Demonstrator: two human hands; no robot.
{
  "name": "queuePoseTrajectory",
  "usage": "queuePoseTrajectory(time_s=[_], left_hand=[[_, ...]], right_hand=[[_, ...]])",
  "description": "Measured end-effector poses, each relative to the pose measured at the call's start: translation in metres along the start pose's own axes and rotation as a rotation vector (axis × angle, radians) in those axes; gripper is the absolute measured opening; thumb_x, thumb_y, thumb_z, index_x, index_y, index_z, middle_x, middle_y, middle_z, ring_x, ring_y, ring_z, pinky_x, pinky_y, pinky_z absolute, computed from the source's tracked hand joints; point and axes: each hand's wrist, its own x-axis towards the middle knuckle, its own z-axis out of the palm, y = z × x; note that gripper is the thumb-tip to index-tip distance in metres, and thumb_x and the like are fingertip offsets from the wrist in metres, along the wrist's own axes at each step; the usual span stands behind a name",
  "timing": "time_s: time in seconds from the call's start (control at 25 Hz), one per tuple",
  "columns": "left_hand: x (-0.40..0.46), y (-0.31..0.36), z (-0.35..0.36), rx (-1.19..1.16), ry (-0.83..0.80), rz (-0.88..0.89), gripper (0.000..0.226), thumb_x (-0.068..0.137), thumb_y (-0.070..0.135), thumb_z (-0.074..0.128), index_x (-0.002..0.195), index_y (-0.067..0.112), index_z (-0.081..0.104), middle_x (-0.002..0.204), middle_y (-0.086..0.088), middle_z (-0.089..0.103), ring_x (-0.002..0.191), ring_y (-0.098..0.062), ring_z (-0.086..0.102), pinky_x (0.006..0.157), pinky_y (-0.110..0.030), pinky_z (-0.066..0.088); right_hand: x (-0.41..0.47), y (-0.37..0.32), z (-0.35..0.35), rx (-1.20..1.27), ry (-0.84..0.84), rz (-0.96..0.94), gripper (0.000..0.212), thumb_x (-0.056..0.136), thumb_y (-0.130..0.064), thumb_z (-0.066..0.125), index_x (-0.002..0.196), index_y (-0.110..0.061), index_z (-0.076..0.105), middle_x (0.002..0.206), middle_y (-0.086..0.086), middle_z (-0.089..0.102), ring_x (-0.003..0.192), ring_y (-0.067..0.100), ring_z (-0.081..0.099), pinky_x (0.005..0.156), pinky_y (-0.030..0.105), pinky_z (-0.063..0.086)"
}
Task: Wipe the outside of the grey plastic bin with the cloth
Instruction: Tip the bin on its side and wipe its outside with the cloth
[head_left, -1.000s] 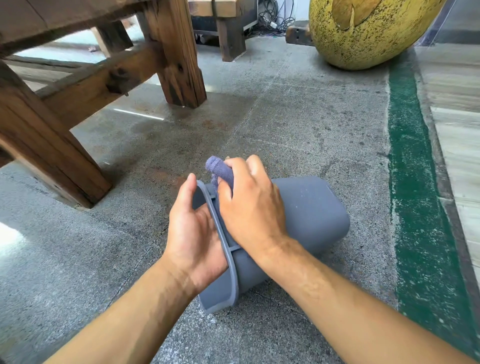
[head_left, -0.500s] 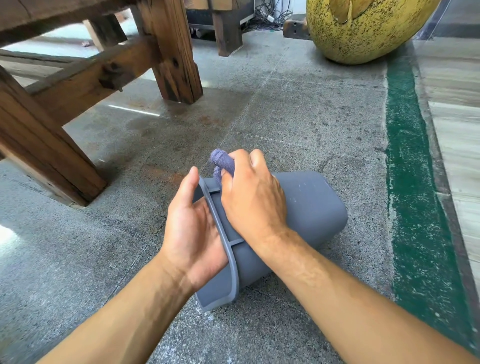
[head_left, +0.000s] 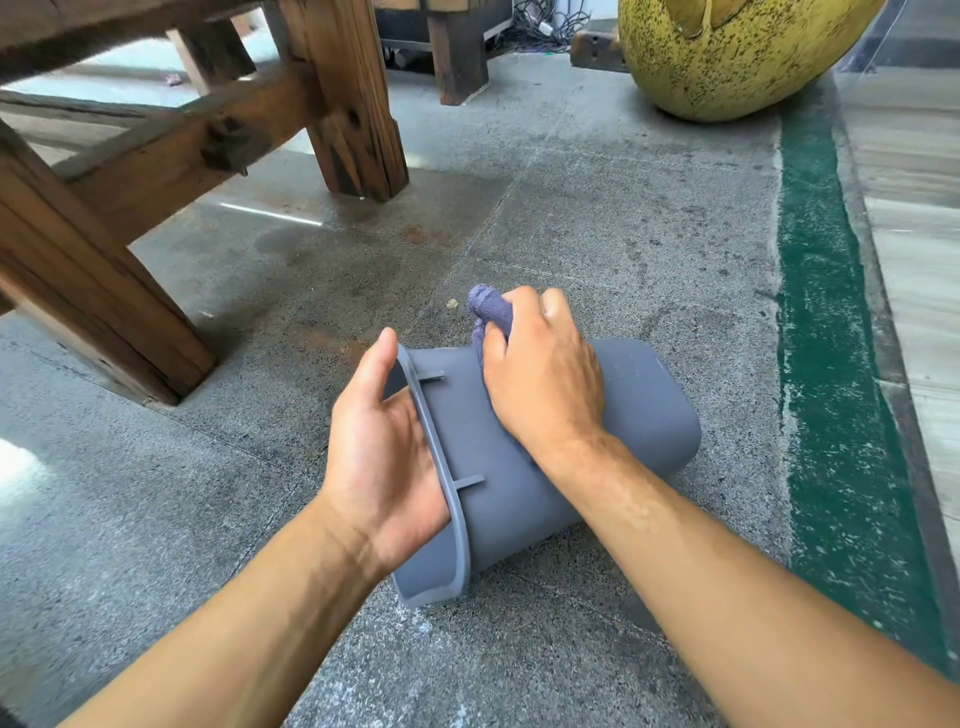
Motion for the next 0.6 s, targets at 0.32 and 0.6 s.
queuePoseTrajectory(time_s=[0.32, 0.6], left_hand=[[0.006, 0.007, -0.008, 0.071, 0.114, 0.038, 0.082, 0.09, 0.07, 0.042, 0.125, 0.002, 0.071, 0.126, -0.023, 0.071, 0.118, -0.041, 0.067, 0.103, -0.05, 0.048], [0.013, 0.013, -0.017, 0.101, 0.182, 0.057, 0.075, 0.091, 0.069, 0.041, 0.106, 0.007, 0.08, 0.119, -0.022, 0.074, 0.103, -0.038, 0.074, 0.096, -0.049, 0.05]], right_hand=[[0.01, 0.024, 0.007, -0.049, -0.015, 0.075, 0.026, 0.101, -0.035, 0.052, 0.12, -0.017, 0.055, 0.118, 0.008, 0.053, 0.1, 0.039, 0.063, 0.077, 0.044, 0.044], [0.023, 0.042, 0.015, -0.076, -0.03, 0.109, 0.028, 0.101, -0.035, 0.051, 0.123, -0.017, 0.055, 0.124, 0.009, 0.054, 0.104, 0.04, 0.062, 0.084, 0.046, 0.045]])
